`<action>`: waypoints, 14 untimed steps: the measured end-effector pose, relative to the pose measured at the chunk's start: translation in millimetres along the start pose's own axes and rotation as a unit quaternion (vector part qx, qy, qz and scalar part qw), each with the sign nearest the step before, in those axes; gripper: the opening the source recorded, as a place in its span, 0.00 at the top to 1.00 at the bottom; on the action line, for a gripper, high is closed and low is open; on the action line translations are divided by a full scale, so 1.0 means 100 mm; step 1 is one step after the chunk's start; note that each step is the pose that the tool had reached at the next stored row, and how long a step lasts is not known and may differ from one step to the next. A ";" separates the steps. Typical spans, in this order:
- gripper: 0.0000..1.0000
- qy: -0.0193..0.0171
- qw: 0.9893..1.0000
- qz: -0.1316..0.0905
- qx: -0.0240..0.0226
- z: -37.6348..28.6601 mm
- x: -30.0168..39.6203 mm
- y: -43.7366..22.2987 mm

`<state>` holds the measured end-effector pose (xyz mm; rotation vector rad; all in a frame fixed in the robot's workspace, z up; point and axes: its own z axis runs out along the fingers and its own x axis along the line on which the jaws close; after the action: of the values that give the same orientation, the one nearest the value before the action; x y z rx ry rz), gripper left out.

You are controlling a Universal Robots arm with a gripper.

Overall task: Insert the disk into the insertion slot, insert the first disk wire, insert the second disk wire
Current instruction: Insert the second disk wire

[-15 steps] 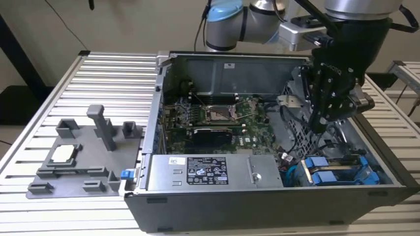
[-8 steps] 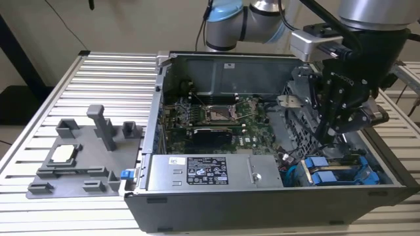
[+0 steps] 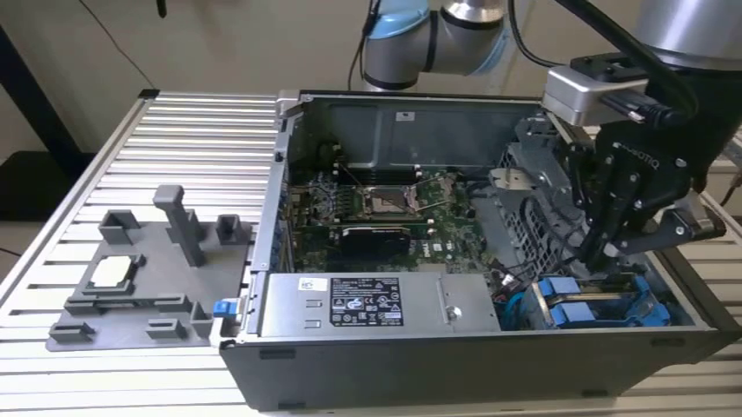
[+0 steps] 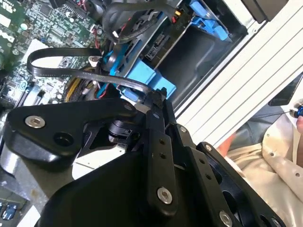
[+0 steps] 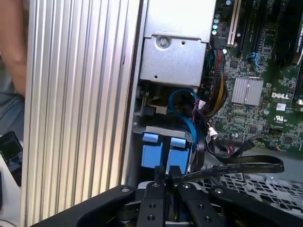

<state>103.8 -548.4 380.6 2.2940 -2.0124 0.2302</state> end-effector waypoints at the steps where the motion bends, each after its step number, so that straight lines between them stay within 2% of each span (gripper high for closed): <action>1: 0.84 0.000 1.000 0.000 -0.001 0.005 0.017 -0.023; 8: 0.84 -0.001 1.000 -0.001 -0.004 0.034 0.116 -0.178; 14: 0.84 -0.001 1.000 -0.001 -0.004 0.036 0.120 -0.187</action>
<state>124.0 -558.2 379.7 2.2917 -2.0079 0.2196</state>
